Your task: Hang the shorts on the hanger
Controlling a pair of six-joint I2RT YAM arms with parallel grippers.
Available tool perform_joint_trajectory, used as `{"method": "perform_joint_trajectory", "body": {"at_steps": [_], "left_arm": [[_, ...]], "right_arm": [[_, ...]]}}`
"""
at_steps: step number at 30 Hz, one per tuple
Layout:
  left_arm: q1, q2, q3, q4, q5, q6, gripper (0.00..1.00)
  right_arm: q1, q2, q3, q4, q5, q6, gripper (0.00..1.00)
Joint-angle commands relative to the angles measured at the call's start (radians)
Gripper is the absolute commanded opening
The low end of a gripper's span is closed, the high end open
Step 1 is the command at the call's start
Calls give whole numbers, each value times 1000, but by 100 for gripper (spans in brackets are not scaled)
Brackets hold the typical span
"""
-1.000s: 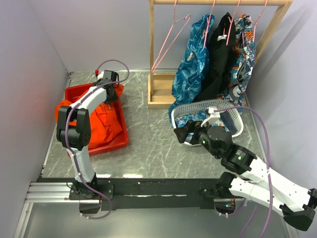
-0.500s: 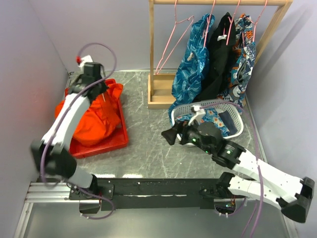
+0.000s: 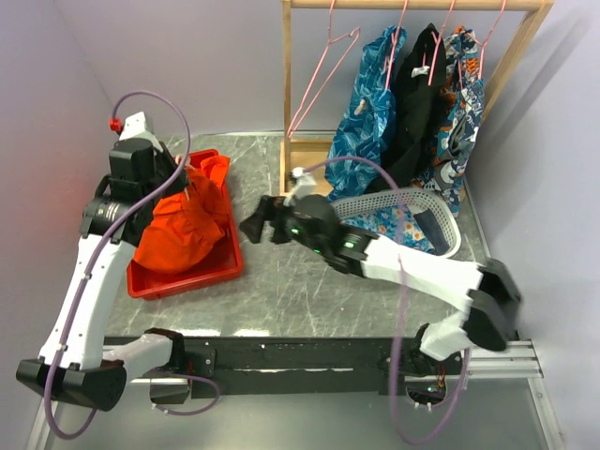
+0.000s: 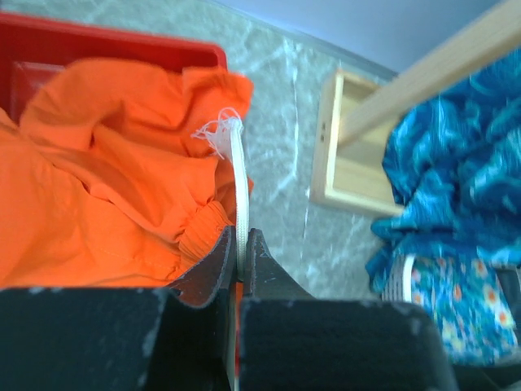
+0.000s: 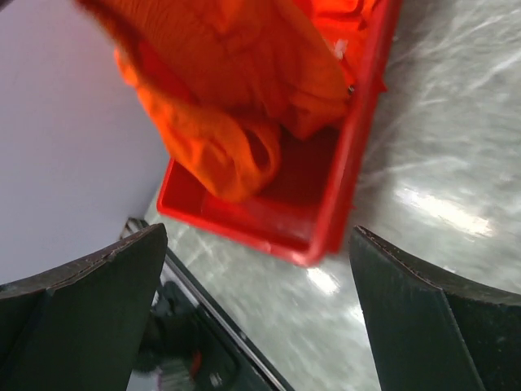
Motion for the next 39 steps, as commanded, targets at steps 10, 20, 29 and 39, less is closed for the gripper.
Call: {"method": "perform_joint_trajectory", "body": {"at_steps": [10,20,29,39], "left_arm": [[-4,-82,-60,12,95,11,1],[-4,-85,-53,11,99,17,1],[-2,-57,21,25,41,4,1],[-2,-71,206,153,52,-65,4]], "right_arm": [[81,435,251,192,43,178,92],[91,559,363,207,97,58,91],[91,484,488,-4,67,-40,0],[89,206,918,-487,200,-402,0]]}}
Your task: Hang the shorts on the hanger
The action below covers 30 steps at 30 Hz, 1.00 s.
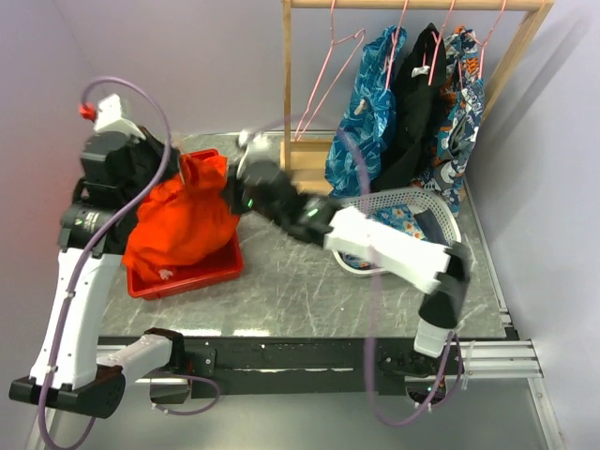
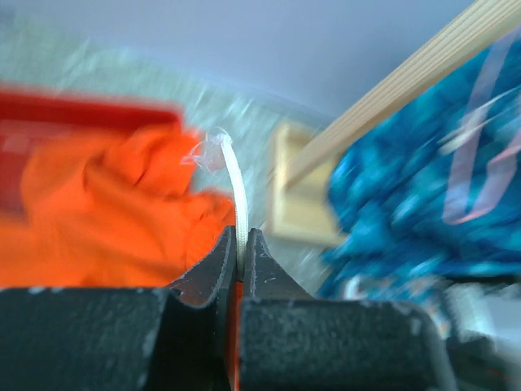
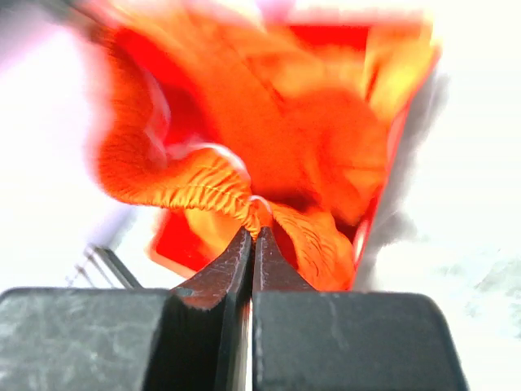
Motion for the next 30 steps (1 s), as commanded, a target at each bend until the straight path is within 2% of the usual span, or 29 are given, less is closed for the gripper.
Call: {"method": "perform_joint_trajectory", "body": {"at_steps": [1,2,3,5,6,7,8,9,11,12,14,15,17,18,20,23,25,27,30], "left_arm": [[-2,-25,123,154,46,-49,5],[-2,-31,126,180,64,-55,7],[-2,-39,126,194,90,-65,12],[-2,-60,96,222,156,-71,22],[-2,-68,80,237,169,-78,40],[-2,-74,45,240,184,-82,47],[-2,-86,28,239,193,-83,54],[-2,-93,13,225,186,-82,67],[-2,-105,-35,208,155,-76,76],[-2,-107,-47,198,149,-63,78],[-2,-110,-99,172,158,-49,77],[-2,-111,-121,167,199,-42,75],[-2,-107,-199,168,274,-25,71],[-4,-102,-229,162,335,-10,66],[-8,-102,-334,165,377,-11,61],[-79,-111,-473,188,342,-13,55],[-192,-100,-513,172,225,-6,55],[-295,-67,-516,141,155,-2,55],[-379,-7,-510,116,94,16,52]], "right_arm": [[7,-142,332,-216,42,-251,0],[5,-142,381,-252,31,-276,0],[7,-141,477,-324,22,-297,0],[7,-154,549,-386,9,-344,0],[5,-168,564,-421,-10,-353,0],[7,-185,546,-431,-26,-359,0],[7,-234,516,-437,-47,-353,0],[11,-260,413,-435,-82,-347,0],[37,-352,257,-412,-91,-338,0],[80,-386,69,-394,-75,-330,0],[123,-470,-117,-319,-31,-282,0],[170,-496,-299,-258,-18,-261,0],[210,-552,-458,-212,35,-168,0],[224,-567,-591,-179,47,-134,0],[269,-616,-755,-147,104,-33,0],[300,-696,-906,-107,132,83,0],[304,-746,-968,-83,129,144,0],[310,-765,-1032,-67,120,175,0],[315,-777,-1078,-67,130,231,0]]}}
